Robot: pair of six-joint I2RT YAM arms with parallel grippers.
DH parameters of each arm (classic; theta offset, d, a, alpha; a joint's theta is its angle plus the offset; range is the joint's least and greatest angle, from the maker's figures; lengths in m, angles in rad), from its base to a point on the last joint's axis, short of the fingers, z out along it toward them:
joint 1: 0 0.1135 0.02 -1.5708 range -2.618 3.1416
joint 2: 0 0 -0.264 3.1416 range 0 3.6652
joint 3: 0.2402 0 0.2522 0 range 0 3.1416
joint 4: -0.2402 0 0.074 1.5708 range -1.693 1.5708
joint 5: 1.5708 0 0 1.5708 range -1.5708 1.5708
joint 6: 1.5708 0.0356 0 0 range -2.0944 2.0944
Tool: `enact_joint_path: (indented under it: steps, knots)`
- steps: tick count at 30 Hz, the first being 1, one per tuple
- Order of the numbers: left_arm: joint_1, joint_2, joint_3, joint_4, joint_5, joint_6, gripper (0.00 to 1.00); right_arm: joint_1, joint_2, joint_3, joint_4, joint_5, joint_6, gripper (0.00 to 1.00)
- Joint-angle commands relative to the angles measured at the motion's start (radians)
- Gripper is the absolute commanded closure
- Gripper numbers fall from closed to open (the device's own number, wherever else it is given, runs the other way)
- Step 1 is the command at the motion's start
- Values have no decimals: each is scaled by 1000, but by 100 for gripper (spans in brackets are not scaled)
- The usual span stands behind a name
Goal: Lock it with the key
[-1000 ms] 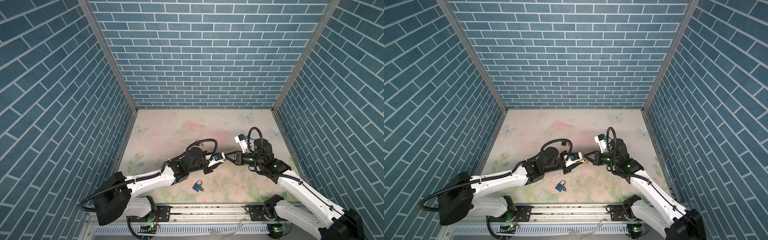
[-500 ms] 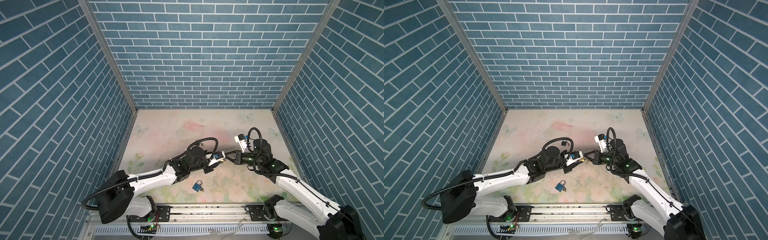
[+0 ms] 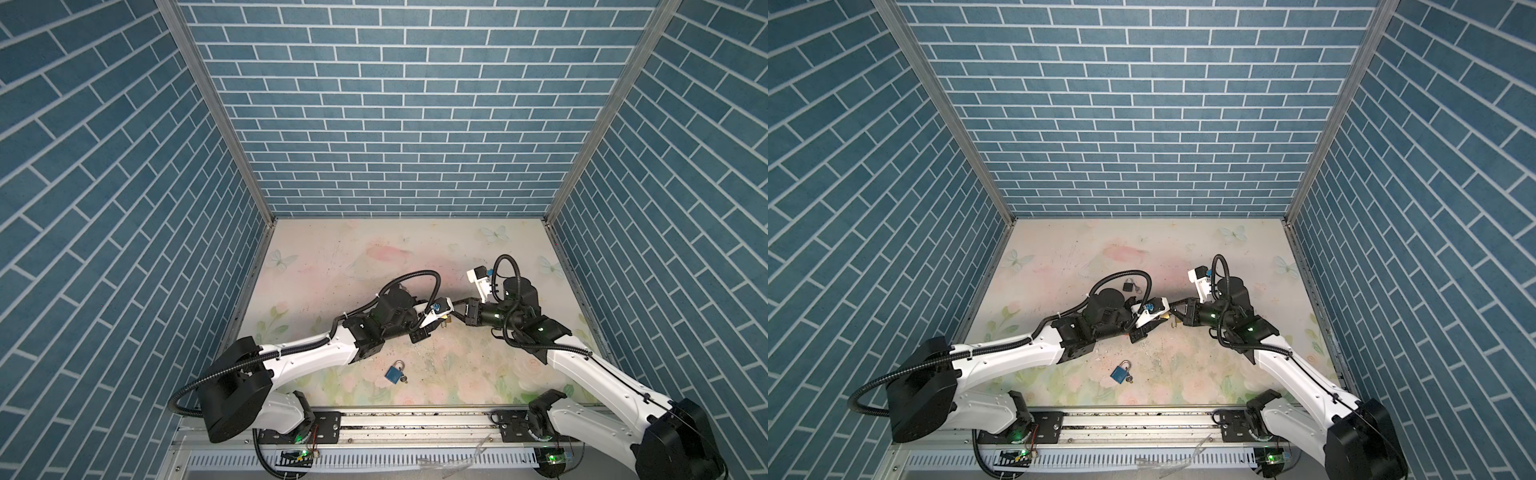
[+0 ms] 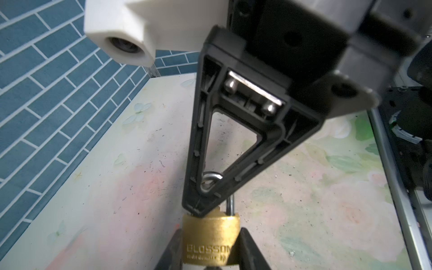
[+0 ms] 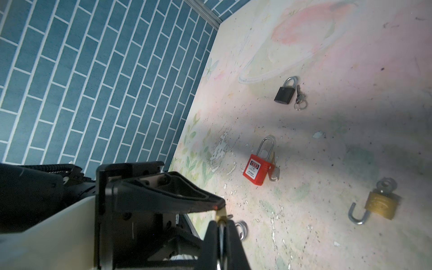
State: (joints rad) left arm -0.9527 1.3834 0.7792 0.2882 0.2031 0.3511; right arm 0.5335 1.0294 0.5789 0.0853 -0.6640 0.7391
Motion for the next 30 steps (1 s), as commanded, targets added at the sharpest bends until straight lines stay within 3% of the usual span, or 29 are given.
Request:
enact_joint_path:
  steps: [1, 9, 18, 22, 26, 30]
  knots:
    - [-12, -23, 155, 434, 40, -6, 93, 90, 51, -56, -107, -158, 36, 100]
    - [2, -12, 174, 466, 30, -22, 93, 104, 73, -51, -114, -152, 35, 100]
    - [6, -46, 56, 418, -60, -129, 92, 42, 4, 133, -354, -67, -101, 100]
    - [6, -80, -41, 390, -109, -200, 92, -32, -68, 211, -403, -24, -132, 81]
    - [6, -110, -103, 349, -145, -284, 92, -65, -158, 281, -398, 16, -181, 55]
    - [6, -120, -111, 309, -199, -393, 92, -66, -249, 286, -356, 65, -222, 44]
